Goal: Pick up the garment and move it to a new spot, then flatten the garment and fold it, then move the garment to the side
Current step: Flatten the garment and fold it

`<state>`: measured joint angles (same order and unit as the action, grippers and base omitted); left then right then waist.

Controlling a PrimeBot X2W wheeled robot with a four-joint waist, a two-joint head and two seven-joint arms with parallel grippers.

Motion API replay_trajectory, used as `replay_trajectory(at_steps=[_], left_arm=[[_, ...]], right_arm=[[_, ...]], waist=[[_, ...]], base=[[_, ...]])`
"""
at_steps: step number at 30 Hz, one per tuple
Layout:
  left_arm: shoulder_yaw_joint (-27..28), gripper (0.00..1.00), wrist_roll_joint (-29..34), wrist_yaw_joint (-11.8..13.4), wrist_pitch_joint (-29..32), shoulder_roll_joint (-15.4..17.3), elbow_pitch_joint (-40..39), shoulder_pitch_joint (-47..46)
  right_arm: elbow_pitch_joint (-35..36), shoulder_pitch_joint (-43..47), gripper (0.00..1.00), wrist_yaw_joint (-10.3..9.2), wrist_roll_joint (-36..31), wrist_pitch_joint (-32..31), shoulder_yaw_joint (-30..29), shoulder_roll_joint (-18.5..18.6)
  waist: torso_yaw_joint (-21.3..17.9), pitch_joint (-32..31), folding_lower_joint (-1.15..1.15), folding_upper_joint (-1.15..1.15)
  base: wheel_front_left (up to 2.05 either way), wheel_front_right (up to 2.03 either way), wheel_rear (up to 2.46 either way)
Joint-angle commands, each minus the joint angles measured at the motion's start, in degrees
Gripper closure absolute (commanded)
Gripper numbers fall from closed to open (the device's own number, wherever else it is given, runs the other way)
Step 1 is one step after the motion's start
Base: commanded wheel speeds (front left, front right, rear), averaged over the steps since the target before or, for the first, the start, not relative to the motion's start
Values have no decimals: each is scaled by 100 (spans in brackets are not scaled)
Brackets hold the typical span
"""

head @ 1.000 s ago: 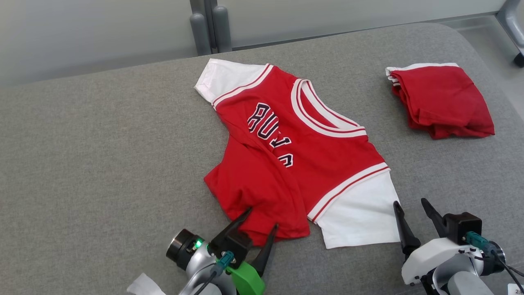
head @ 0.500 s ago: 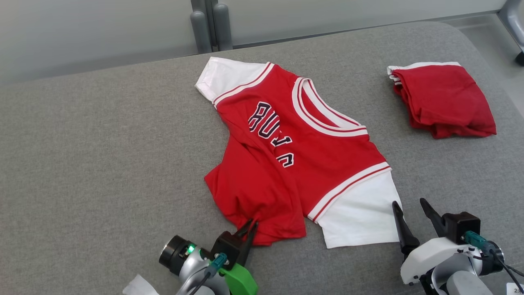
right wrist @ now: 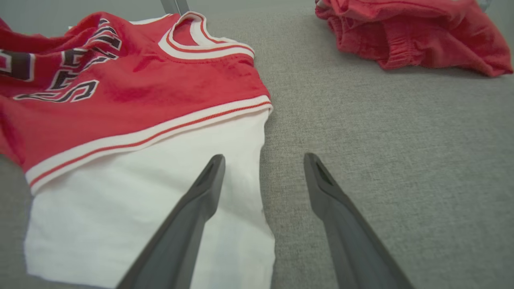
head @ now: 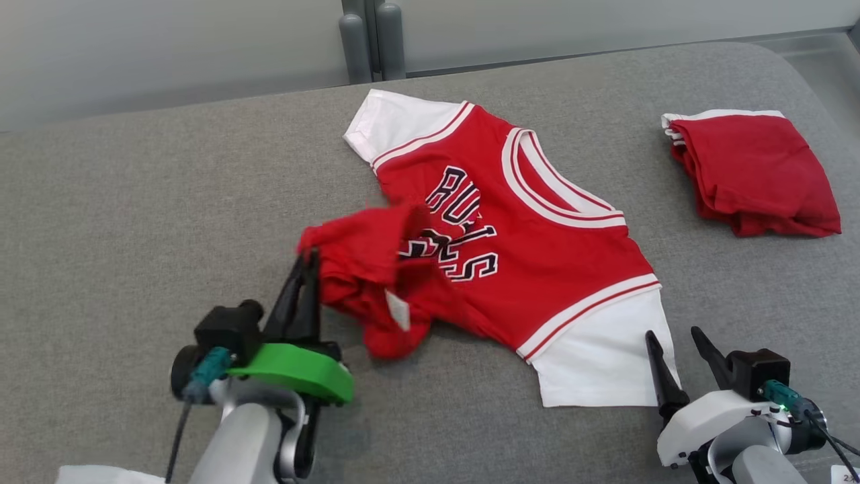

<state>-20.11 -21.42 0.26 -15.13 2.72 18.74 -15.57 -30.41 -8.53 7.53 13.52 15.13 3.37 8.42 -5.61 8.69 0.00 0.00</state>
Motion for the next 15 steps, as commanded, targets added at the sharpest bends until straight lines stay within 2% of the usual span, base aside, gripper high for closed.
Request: replay_trajectory(at_steps=[1,2,3,4,5,9,12,15], left_arm=[[178,100,-180,69,1,35,134,91],[333,97,-384,98,2,34,333,108],[488,67,-481,145,1,28,530,75],[562,12,-427,162,1,25,818,22],[658,0,-428,162,0,20,1020,-45],[1128,0,-182,200,0,38,1394,-71],[1406,0,125,186,0,28,1206,31],[1409,0,430,45,0,29,886,203]], right_arm=[[-25,-49,0,-9,3,-3,28,-14],[-46,-71,0,-9,1,-3,46,-16],[-66,-91,0,-9,5,-3,66,-20],[-81,-115,0,-9,13,-3,86,-26],[-96,-133,0,-9,25,-3,106,-27],[-62,-117,0,-9,58,-3,108,7],[-21,-55,0,-9,78,-4,46,27],[-9,-19,0,-9,51,-3,1,25]], waist=[[26,-18,0,0],[28,-24,0,0],[26,-25,0,0],[23,-24,0,0],[23,-23,0,0],[49,-14,0,0],[106,-9,0,0],[185,-15,0,0]], base=[[0,0,0],[0,0,0],[0,0,0],[0,0,0],[0,0,0],[0,0,0],[0,0,0],[0,0,0]])
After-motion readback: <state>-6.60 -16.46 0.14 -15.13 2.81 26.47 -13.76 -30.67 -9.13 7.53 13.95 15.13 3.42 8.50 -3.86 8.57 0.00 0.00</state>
